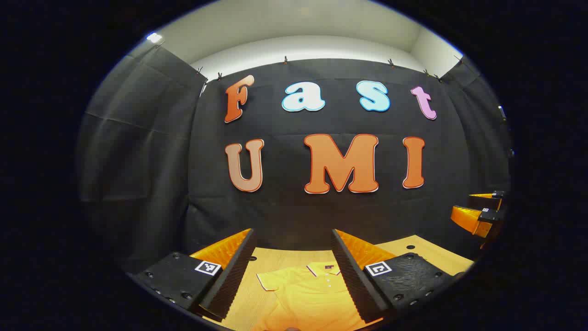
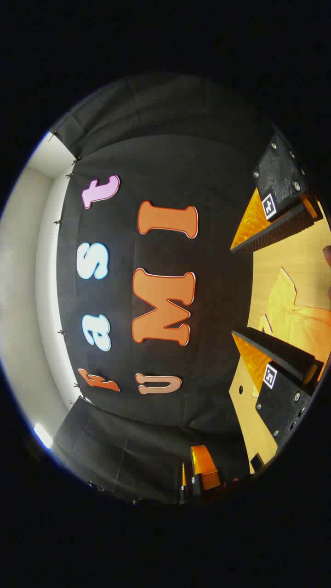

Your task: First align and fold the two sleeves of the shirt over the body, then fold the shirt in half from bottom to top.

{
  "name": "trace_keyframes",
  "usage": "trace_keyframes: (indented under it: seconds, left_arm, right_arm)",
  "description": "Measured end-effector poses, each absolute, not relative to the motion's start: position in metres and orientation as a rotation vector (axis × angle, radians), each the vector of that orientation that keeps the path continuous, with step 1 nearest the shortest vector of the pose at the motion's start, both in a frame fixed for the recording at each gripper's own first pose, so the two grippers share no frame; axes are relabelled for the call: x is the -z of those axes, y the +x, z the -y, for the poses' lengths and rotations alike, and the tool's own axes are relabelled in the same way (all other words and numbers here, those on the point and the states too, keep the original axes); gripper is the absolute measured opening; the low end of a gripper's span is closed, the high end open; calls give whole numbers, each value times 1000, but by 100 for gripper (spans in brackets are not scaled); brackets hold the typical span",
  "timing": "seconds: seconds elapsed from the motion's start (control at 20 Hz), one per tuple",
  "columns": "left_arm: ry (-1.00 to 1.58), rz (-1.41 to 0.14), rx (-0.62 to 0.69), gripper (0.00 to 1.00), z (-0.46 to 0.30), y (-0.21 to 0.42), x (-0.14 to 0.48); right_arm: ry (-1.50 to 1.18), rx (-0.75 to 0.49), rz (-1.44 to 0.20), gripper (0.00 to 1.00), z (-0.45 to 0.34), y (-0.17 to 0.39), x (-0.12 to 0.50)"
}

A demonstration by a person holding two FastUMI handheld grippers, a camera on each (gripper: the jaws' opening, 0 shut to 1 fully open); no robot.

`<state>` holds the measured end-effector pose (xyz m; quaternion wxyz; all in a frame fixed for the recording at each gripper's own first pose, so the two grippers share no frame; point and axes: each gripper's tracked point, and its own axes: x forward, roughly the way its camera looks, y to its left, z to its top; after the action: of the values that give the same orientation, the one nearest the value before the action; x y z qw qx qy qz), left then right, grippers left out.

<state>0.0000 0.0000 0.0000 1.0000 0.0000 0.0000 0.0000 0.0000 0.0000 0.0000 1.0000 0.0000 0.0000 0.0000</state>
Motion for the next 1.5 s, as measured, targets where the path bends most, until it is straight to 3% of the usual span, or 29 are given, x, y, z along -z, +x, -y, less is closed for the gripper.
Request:
trace_keyframes:
  seconds: [0.25,0.7,0.9,1.5]
  left_arm:
    - [34,18,-37,98,10,20,8]
    - [31,1,77,96,-3,67,21]
    - [11,-29,111,97,-13,76,35]
    - [48,41,48,97,-36,68,11]
  right_arm:
    - [1,-57,3,98,-9,34,12]
    - [-24,59,-28,98,-24,54,27]
    - [-44,86,-85,98,-29,64,50]
    - [-90,109,-290,98,3,120,146]
